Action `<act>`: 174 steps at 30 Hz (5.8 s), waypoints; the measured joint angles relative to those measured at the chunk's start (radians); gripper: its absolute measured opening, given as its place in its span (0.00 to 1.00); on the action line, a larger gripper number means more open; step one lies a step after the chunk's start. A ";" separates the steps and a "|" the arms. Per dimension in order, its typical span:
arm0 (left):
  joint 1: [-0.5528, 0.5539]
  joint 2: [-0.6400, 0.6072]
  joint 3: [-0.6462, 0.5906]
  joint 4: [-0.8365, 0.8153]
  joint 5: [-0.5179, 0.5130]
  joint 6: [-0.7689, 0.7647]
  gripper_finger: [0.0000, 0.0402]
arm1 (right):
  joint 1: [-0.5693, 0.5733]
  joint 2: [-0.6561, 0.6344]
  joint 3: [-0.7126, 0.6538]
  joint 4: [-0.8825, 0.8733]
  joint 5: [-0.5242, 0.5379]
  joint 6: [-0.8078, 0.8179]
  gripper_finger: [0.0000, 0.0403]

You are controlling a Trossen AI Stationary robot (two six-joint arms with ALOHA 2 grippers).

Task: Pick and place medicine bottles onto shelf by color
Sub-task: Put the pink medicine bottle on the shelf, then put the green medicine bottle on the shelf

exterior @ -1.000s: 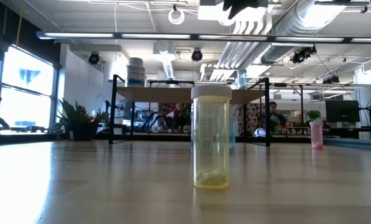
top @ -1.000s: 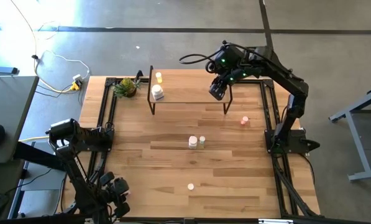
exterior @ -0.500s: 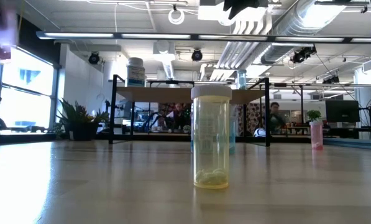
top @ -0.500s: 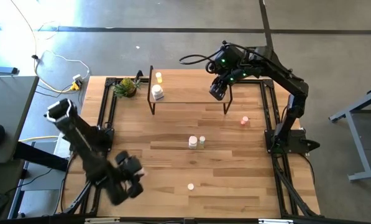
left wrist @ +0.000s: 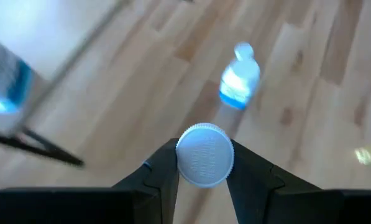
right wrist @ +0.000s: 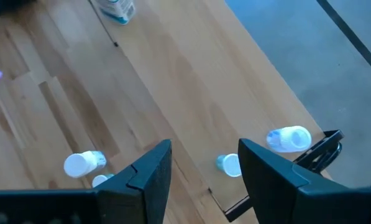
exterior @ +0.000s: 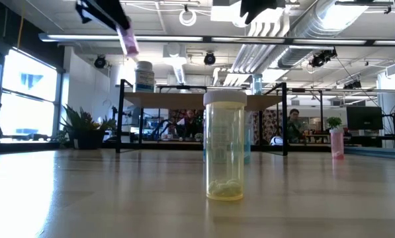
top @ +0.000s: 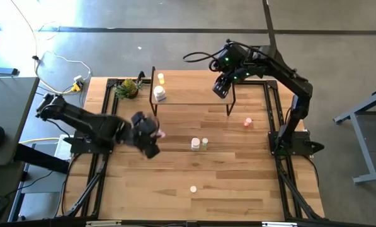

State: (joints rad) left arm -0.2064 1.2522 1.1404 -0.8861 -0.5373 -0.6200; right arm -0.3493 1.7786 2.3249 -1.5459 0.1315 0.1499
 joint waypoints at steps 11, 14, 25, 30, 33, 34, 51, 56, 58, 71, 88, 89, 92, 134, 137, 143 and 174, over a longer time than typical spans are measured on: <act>0.396 -0.015 0.000 0.268 0.241 0.407 0.27 | -0.047 0.000 0.000 0.001 0.001 -0.001 0.44; 0.473 -0.013 0.000 0.331 0.286 0.476 0.27 | -0.056 0.000 0.000 0.004 0.003 -0.001 0.44; 0.675 -0.004 0.072 0.413 0.377 0.680 0.27 | -0.065 0.000 0.000 0.006 0.009 -0.027 0.44; 0.760 0.028 0.142 0.409 0.439 0.750 0.27 | -0.065 0.000 0.000 0.010 0.025 -0.009 0.44; 0.796 0.075 0.195 0.374 0.495 0.778 0.27 | -0.068 0.000 0.000 0.010 0.025 0.007 0.44; 0.805 0.093 0.216 0.352 0.502 0.789 0.27 | -0.070 0.000 0.000 0.010 0.025 0.008 0.44; 0.851 0.359 0.488 0.009 0.504 0.999 0.27 | -0.090 0.000 0.000 0.009 0.024 0.145 0.44; 0.850 0.404 0.490 -0.049 0.504 1.046 0.27 | -0.090 0.000 0.000 0.009 0.024 0.167 0.44; 0.851 0.413 0.490 -0.059 0.509 1.054 0.27 | -0.090 0.000 0.000 0.009 0.024 0.168 0.44; 0.847 0.462 0.490 -0.077 0.585 1.099 0.27 | -0.090 0.000 0.000 0.009 0.024 0.168 0.44; 0.843 0.487 0.490 -0.087 0.593 1.129 0.27 | -0.090 0.000 0.000 0.009 0.024 0.165 0.44; 0.843 0.487 0.490 -0.087 0.593 1.129 0.27 | -0.090 0.000 0.000 0.009 0.024 0.165 0.44; 0.843 0.487 0.490 -0.087 0.593 1.131 0.27 | -0.090 0.000 0.000 0.009 0.023 0.165 0.44; 0.811 0.334 0.607 -0.106 0.544 0.855 0.54 | -0.069 -0.070 0.000 -0.025 -0.057 -0.113 0.44; 0.786 0.298 0.607 -0.123 0.544 0.793 0.54 | -0.069 -0.075 -0.044 -0.025 -0.122 -0.147 0.44; 0.727 0.228 0.520 -0.100 0.545 0.712 0.52 | -0.069 -0.148 -0.301 0.064 -0.231 -0.184 0.44; 0.381 -0.077 -0.097 0.365 0.488 0.414 0.50 | 0.280 -0.378 -1.047 0.690 -0.287 0.165 0.44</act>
State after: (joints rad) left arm 0.1747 1.1756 1.0433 -0.5210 -0.0498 -0.2060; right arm -0.0694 1.4002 1.2778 -0.8554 -0.1555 0.3145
